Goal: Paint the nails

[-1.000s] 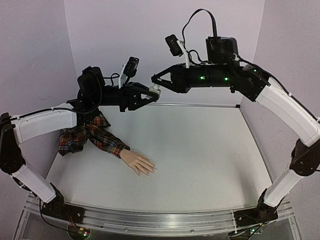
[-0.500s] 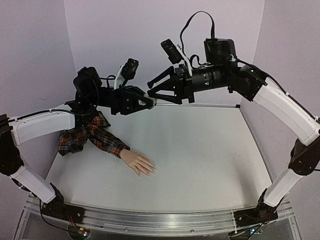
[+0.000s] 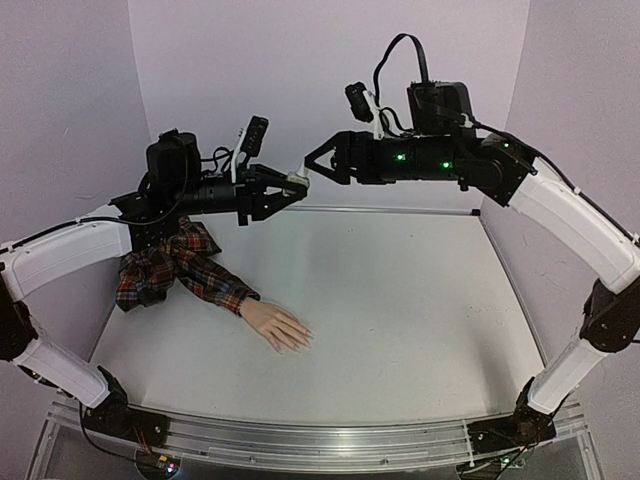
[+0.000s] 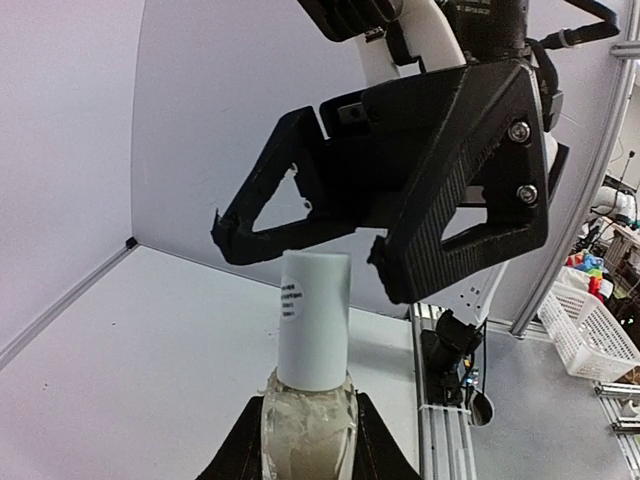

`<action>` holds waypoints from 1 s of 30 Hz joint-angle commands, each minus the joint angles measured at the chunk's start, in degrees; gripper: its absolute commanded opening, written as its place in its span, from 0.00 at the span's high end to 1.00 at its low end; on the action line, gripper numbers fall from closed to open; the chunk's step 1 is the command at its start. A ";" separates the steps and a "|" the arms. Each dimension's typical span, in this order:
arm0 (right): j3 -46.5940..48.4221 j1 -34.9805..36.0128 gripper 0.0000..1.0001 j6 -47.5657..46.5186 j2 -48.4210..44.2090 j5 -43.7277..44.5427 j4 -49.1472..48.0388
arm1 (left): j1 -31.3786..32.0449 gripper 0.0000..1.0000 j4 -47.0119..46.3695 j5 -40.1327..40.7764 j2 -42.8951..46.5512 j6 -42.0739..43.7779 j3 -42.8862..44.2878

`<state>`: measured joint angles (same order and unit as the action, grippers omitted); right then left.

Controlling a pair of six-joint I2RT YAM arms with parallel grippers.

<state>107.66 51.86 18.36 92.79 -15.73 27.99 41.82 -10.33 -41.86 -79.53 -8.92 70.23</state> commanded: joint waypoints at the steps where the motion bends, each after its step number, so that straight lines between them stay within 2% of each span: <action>1: 3.43 1.58 0.29 9.58 0.76 6.30 -0.75 | -0.16 1.00 -0.14 5.11 -0.56 3.97 5.17; 6: 6.50 3.31 0.37 9.88 3.25 8.80 0.55 | -0.12 1.00 -1.15 5.35 -2.11 3.78 6.17; 11: 9.81 3.64 0.53 9.75 5.84 10.54 2.73 | -0.07 1.00 -1.73 4.91 -2.51 3.15 5.94; 19: 10.03 3.65 0.63 9.50 6.27 12.28 2.95 | -0.07 1.00 -2.72 4.56 -1.86 2.34 5.05; 30: 11.29 3.65 0.97 3.86 6.21 5.14 2.68 | -0.08 1.00 -6.13 -0.91 -0.60 -1.85 3.28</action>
<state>116.69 55.44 24.97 98.59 -6.93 31.73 41.73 -11.20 -39.00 -82.15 -8.86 73.73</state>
